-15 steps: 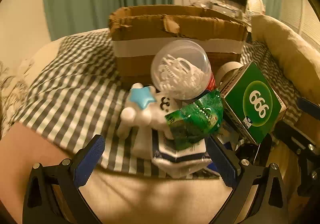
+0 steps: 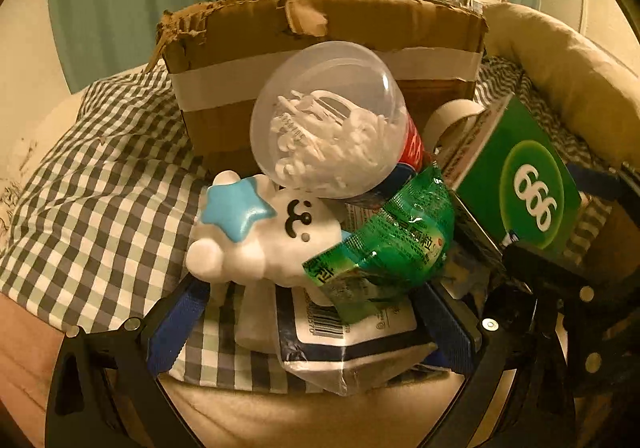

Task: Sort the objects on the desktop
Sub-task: 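Reach the right gripper to the green medicine box while the left reaches the green packet, then grasp and lift the green medicine box with right gripper while left lifts the green packet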

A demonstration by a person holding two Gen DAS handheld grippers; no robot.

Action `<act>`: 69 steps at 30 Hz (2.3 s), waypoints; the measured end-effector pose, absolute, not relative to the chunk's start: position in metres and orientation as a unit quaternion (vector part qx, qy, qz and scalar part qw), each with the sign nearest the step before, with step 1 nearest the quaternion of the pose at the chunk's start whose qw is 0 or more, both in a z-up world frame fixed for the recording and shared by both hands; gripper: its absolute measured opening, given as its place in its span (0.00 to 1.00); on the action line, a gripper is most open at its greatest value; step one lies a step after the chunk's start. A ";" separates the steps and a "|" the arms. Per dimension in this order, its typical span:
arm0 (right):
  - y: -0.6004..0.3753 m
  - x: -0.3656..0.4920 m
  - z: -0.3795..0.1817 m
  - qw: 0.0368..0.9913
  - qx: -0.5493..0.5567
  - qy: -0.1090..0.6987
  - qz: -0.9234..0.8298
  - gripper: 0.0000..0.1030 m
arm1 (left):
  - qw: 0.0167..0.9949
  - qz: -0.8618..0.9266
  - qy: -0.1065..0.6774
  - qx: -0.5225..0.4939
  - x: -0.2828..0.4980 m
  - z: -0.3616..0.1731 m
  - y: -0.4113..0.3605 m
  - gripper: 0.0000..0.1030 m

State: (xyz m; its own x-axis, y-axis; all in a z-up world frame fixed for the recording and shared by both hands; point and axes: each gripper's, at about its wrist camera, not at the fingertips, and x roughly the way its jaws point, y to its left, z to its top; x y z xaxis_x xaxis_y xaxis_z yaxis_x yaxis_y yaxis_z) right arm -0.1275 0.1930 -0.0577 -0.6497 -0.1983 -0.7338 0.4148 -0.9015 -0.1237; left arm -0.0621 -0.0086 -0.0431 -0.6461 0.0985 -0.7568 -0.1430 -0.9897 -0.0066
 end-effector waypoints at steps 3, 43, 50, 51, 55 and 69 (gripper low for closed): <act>0.190 -0.128 -0.058 0.180 0.386 0.148 -0.892 1.00 | 0.070 0.908 0.022 -0.412 -0.065 -0.042 -0.013 1.00; 0.214 -0.116 -0.039 0.165 0.373 0.066 -0.911 0.82 | 0.122 0.933 0.065 -0.334 -0.054 -0.016 0.007 0.61; 0.215 -0.106 -0.031 0.161 0.361 0.068 -0.916 0.82 | 0.118 0.932 0.054 -0.339 -0.043 -0.012 0.004 0.60; 0.214 -0.103 -0.029 0.161 0.358 0.069 -0.917 0.82 | 0.117 0.932 0.054 -0.338 -0.042 -0.010 0.005 0.58; 0.216 -0.093 -0.025 0.159 0.353 0.066 -0.920 0.82 | 0.118 0.932 0.061 -0.338 -0.033 -0.006 0.010 0.55; 0.230 -0.069 -0.002 0.156 0.330 0.029 -0.930 0.80 | 0.138 0.928 0.034 -0.344 -0.022 0.012 0.017 0.33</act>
